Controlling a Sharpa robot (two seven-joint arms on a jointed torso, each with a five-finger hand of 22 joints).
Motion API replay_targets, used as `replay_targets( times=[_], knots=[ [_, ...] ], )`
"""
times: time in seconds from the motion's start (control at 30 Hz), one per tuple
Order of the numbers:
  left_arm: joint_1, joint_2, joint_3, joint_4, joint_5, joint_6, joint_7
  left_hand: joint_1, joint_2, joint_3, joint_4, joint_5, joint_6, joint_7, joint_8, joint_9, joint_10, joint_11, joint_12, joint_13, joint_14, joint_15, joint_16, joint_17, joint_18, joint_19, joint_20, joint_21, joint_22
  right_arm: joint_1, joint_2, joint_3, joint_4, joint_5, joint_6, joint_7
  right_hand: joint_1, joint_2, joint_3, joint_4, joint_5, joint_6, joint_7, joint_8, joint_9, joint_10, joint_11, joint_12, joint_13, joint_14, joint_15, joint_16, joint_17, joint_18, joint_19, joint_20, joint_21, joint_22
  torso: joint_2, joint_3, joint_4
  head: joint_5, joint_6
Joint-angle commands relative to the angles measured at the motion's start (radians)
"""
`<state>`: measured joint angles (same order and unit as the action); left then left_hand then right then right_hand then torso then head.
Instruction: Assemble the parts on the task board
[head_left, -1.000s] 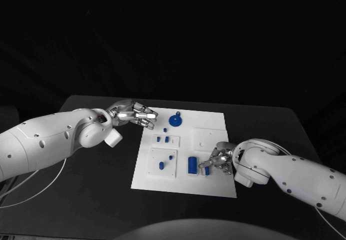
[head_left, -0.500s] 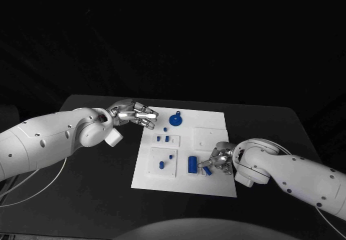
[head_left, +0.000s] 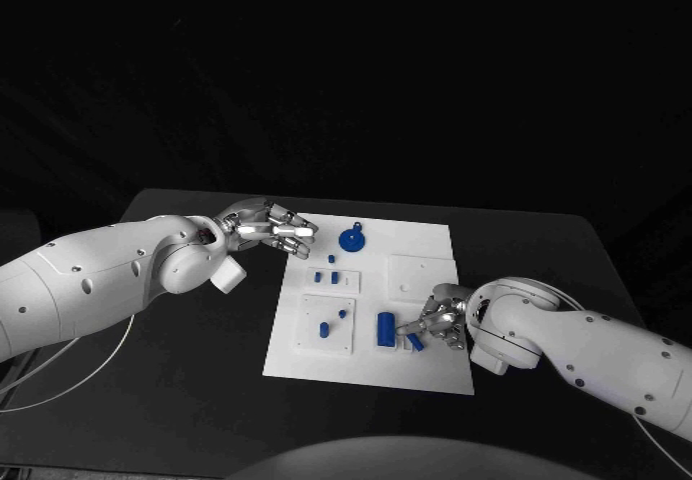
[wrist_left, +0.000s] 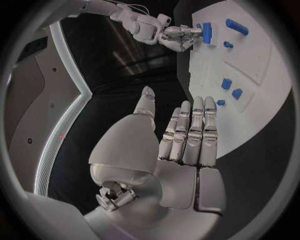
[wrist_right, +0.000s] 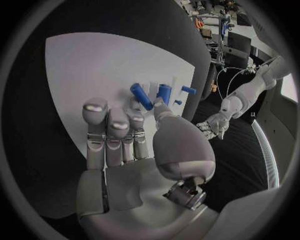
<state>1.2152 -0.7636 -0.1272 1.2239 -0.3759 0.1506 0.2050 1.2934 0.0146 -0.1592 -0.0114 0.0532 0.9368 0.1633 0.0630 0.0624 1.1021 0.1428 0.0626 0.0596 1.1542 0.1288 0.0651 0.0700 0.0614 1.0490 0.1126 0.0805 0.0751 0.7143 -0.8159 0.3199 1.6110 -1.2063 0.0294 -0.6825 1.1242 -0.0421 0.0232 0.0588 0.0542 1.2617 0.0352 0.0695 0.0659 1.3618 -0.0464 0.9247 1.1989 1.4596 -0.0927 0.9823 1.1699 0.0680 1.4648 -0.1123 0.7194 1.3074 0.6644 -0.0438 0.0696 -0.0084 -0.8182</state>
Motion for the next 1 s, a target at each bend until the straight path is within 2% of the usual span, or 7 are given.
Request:
replay_targets(
  times=[0.03, 0.13, 0.17, 0.23, 0.8, 0.9, 1.0],
  knots=[
    [0.0, 0.002, 0.0, 0.0, -0.001, 0.013, 0.003, 0.007, 0.001, -0.002, 0.002, -0.005, -0.007, 0.002, 0.001, 0.0, -0.009, 0.0, -0.002, 0.001, -0.007, -0.001, -0.002, -0.001, -0.002, 0.001, 0.0, -0.004, 0.0, -0.007, 0.001, -0.007, 0.004, 0.001, 0.03, 0.002, 0.002, 0.008, 0.002, -0.007, -0.006, 0.0, 0.003, -0.006, 0.0, 0.001, 0.004, 0.0, 0.001, 0.009, 0.003, -0.005, 0.001, -0.011, 0.056, -0.002, 0.001, 0.056, 0.0, 0.0004, -0.0002, 0.0, 0.0],
    [0.0, 0.001, 0.0, 0.0, -0.002, 0.012, 0.003, 0.009, 0.001, -0.002, 0.001, -0.005, -0.007, 0.002, 0.001, 0.0, -0.009, 0.0, -0.002, 0.001, -0.007, -0.001, -0.002, -0.001, -0.002, 0.002, 0.0, -0.004, 0.0, -0.008, -0.003, -0.007, 0.009, 0.001, 0.028, 0.006, 0.018, 0.018, 0.025, -0.021, -0.005, 0.001, 0.002, -0.007, -0.001, 0.001, 0.003, 0.0, 0.001, 0.009, 0.004, -0.004, 0.001, -0.011, 0.056, -0.001, 0.001, 0.056, 0.0, 0.0003, -0.0001, 0.0, 0.0],
    [0.0, 0.001, 0.0, 0.0, -0.002, 0.012, 0.003, 0.009, 0.001, -0.002, 0.001, -0.005, -0.007, 0.002, 0.001, 0.0, -0.009, 0.0, -0.002, 0.001, -0.007, -0.001, -0.002, -0.001, -0.002, 0.002, 0.0, -0.004, 0.0, -0.008, -0.005, -0.007, 0.011, 0.001, 0.028, 0.007, 0.015, 0.013, 0.046, -0.021, -0.004, 0.001, 0.003, -0.006, -0.001, 0.001, 0.004, 0.001, 0.001, 0.009, 0.004, -0.005, 0.0, -0.01, 0.056, 0.0, 0.001, 0.056, 0.0, 0.0005, 0.0, 0.0, 0.0],
    [0.0, 0.0, 0.0, 0.0, -0.002, 0.012, 0.003, 0.009, 0.001, -0.002, 0.001, -0.005, -0.007, 0.002, 0.001, 0.0, -0.009, 0.0, -0.002, 0.001, -0.007, -0.001, -0.002, -0.001, -0.002, 0.002, 0.0, -0.004, 0.0, -0.008, -0.008, -0.007, 0.013, 0.0, 0.029, 0.008, 0.002, -0.017, 0.124, -0.018, -0.004, 0.003, 0.001, -0.008, -0.001, 0.0, 0.003, 0.003, -0.002, 0.008, 0.005, -0.004, -0.003, -0.009, 0.056, 0.001, 0.002, 0.057, 0.0, 0.0003, -0.0005, 0.001, 0.001],
    [0.0, -0.002, 0.0, -0.002, -0.003, 0.012, 0.002, 0.009, 0.001, -0.002, 0.001, -0.005, -0.007, 0.002, 0.001, 0.0, -0.009, 0.0, -0.002, 0.001, -0.007, -0.001, -0.002, -0.001, -0.002, 0.002, 0.0, -0.004, 0.0, -0.008, -0.035, -0.007, 0.032, -0.003, 0.028, 0.009, -0.011, -0.022, 0.142, -0.008, 0.0, 0.002, 0.001, -0.007, -0.001, -0.001, 0.004, 0.008, -0.005, 0.008, 0.006, 0.0, -0.007, -0.007, 0.056, 0.003, 0.003, 0.057, 0.0, -0.0003, 0.0001, 0.001, 0.002],
    [0.0, -0.003, 0.0, -0.002, -0.004, 0.011, 0.001, 0.009, 0.001, -0.002, 0.001, -0.005, -0.007, 0.002, 0.001, 0.0, -0.009, 0.0, -0.002, 0.001, -0.007, -0.001, -0.002, -0.001, -0.002, 0.002, 0.0, -0.004, 0.0, -0.008, -0.038, -0.007, 0.036, 0.003, 0.029, 0.011, -0.021, -0.024, 0.139, 0.002, 0.0, 0.002, 0.002, -0.007, -0.001, -0.001, 0.005, 0.009, -0.006, 0.008, 0.006, 0.0, -0.008, -0.007, 0.056, 0.003, 0.003, 0.057, 0.0, -0.0003, 0.0001, 0.001, 0.002],
    [0.0, -0.003, 0.0, -0.002, -0.005, 0.01, 0.0, 0.009, 0.001, -0.002, 0.001, -0.005, -0.007, 0.002, 0.001, 0.0, -0.009, 0.0, -0.002, 0.001, -0.007, -0.001, -0.002, -0.001, -0.002, 0.002, 0.0, -0.004, 0.0, -0.008, -0.044, -0.006, 0.045, 0.021, 0.039, 0.017, -0.025, -0.038, 0.139, 0.025, 0.001, 0.003, 0.002, -0.007, -0.001, -0.001, 0.005, 0.011, -0.009, 0.007, 0.007, 0.002, -0.01, -0.006, 0.056, 0.004, 0.004, 0.056, 0.0, 0.0001, 0.0002, 0.0, 0.002]
  ],
)
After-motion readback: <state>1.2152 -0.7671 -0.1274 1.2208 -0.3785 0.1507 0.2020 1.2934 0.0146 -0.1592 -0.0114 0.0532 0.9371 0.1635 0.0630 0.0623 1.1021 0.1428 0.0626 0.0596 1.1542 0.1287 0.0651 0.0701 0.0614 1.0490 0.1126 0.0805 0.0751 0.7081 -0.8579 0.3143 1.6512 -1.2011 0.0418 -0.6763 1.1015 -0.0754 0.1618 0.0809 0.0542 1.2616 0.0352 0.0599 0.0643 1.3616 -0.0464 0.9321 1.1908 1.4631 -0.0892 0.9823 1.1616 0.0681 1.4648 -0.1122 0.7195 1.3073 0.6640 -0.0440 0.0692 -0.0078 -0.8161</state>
